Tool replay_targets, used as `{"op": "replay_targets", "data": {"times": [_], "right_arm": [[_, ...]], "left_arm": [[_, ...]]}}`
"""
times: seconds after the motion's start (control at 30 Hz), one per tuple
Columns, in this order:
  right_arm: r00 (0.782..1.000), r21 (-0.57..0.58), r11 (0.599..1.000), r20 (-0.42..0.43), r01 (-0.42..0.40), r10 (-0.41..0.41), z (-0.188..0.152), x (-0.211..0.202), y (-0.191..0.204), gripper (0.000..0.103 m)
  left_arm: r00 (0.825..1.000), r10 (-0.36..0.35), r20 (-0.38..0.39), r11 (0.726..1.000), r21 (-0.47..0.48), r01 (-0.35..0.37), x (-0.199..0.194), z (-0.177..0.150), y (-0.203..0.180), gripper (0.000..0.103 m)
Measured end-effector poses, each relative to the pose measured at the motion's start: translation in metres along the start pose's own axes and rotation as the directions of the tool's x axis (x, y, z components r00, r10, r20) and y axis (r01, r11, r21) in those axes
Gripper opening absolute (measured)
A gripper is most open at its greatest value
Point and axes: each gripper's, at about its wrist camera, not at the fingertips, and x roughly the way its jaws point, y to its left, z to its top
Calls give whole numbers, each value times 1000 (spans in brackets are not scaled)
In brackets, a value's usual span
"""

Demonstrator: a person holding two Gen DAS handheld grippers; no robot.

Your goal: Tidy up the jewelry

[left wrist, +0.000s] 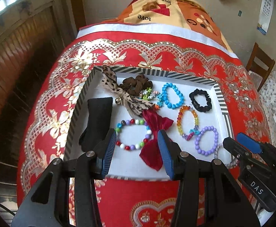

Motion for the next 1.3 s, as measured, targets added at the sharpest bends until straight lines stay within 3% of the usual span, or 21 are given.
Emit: {"op": "replay_targets", "data": {"times": [0.17, 0.27, 0.3, 0.73, 1.3], "right_arm": [[999, -15, 1000, 35, 5, -5, -4, -16, 10, 44], [999, -12, 1000, 51, 9, -8, -7, -24, 15, 65], [998, -11, 1000, 62, 6, -5, -8, -28, 16, 66], [993, -59, 998, 118, 11, -4, -14, -59, 32, 66], [991, -56, 998, 134, 31, -23, -18, -68, 30, 67]], "left_arm": [[1000, 6, 23, 1000, -18, -5, -16, -10, 2, 45], [999, 6, 34, 1000, -30, -5, -25, -15, 5, 45], [999, 6, 39, 999, -35, -5, -28, -17, 6, 45], [995, 22, 102, 999, -46, -17, -60, -28, 4, 45], [992, 39, 117, 998, -45, -34, -68, -35, 7, 45]]}}
